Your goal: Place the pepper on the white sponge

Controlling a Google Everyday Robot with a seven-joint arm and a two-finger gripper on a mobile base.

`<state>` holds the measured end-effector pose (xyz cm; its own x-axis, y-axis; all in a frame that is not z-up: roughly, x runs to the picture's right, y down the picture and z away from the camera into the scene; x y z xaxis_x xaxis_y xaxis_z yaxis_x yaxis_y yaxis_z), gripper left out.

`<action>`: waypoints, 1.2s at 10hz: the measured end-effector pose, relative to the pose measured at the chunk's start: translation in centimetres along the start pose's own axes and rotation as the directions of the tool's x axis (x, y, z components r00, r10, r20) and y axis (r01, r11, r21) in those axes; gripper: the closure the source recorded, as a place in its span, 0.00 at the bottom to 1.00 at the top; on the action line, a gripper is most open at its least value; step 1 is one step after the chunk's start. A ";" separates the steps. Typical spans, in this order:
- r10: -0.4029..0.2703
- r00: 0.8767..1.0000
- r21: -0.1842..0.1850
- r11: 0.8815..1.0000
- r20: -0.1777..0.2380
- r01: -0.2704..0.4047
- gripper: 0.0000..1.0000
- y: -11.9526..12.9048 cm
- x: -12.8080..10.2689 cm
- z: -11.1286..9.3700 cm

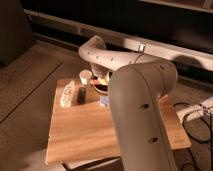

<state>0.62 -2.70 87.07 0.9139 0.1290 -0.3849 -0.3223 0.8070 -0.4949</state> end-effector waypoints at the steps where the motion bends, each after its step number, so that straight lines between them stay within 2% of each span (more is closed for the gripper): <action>1: 0.027 0.999 -0.026 0.999 -0.022 -0.027 1.00 0.7 -0.6 0.6; 3: 0.061 0.996 -0.056 0.996 -0.067 -0.065 1.00 1.3 -0.4 1.3; 5: 0.092 0.982 -0.120 0.986 -0.167 -0.113 1.00 2.6 1.1 2.9; 7: 0.089 0.963 -0.169 0.976 -0.256 -0.135 1.00 4.0 1.2 4.1; 8: 0.084 0.955 -0.164 0.977 -0.284 -0.135 1.00 3.9 0.9 4.2; 9: 0.079 0.953 -0.122 0.985 -0.293 -0.119 1.00 3.1 0.4 3.5; 10: 0.066 0.957 -0.062 0.994 -0.281 -0.086 1.00 2.2 -0.4 2.3; 11: 0.051 0.964 0.018 0.999 -0.261 -0.048 1.00 1.0 -0.8 0.9; 12: 0.048 0.970 0.076 0.997 -0.236 -0.031 1.00 0.6 -0.8 -0.1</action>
<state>-0.30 -2.35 87.04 0.8129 0.0280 -0.5817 -0.3310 0.8440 -0.4220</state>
